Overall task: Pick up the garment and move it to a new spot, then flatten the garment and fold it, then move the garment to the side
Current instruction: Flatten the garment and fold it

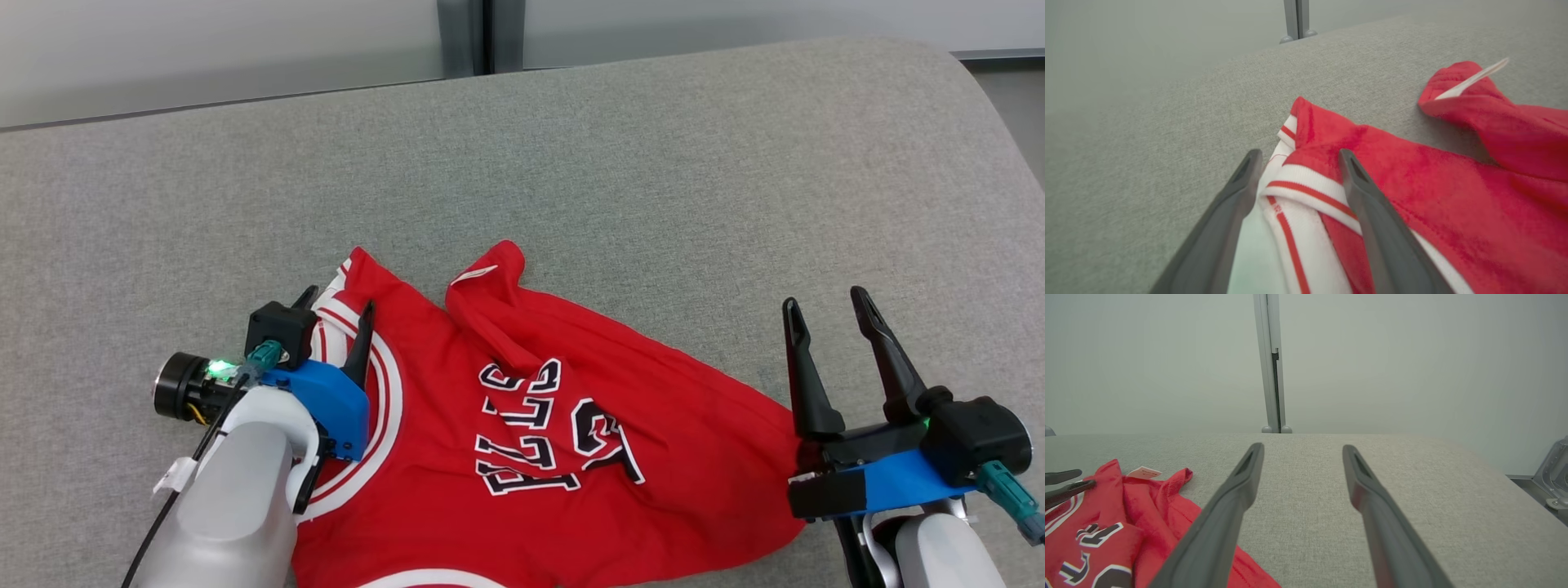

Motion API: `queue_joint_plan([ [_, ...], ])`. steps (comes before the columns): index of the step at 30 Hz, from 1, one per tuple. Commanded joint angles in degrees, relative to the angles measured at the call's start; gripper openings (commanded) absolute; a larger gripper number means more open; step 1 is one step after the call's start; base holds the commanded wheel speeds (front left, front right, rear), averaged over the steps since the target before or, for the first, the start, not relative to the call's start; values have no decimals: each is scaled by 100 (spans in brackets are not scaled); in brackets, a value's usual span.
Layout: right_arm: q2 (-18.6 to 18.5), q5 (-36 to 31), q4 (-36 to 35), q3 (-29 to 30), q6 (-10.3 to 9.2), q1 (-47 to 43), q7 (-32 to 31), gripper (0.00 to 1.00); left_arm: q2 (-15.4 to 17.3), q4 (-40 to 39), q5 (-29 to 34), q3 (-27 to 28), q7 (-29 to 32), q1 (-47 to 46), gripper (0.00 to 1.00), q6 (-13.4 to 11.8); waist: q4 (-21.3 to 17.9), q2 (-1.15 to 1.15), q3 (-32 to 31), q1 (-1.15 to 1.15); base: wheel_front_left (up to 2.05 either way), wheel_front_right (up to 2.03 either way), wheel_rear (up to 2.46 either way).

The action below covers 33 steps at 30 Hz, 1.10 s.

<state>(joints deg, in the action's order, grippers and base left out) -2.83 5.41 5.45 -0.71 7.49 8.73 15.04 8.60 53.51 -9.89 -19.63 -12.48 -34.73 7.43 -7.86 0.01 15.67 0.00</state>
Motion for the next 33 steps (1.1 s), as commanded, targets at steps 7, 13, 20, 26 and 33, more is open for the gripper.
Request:
queue_joint_plan([
  [7, -12, -4, -6, 66, 1, 105, 20, 100, -41, 622, -534, -601, 335, -156, 38, 4, 0, -1, -16, 0, 0, 0, 0],
  [13, -12, 27, -29, 32, 2, 137, 20, 100, 92, 714, -779, -893, 325, -397, 0, 3, -21, -1, 4, 0, 0, 0, 0],
  [20, -12, 1, -62, 99, 2, 171, 20, 100, 450, 784, -1018, -773, 21, -1227, 0, -5, -54, -1, 57, 0, 0, 0, 0],
  [26, -11, 48, -23, 122, 1, 189, 20, 100, 686, 1034, -974, -765, -155, -1640, 0, -19, -162, -1, 61, 0, 0, 0, 0],
  [33, -11, 130, 39, 152, 2, 64, 21, 100, 791, 602, -968, -588, -275, -1333, 100, -172, -208, -1, -90, 0, 0, 0, 0],
])
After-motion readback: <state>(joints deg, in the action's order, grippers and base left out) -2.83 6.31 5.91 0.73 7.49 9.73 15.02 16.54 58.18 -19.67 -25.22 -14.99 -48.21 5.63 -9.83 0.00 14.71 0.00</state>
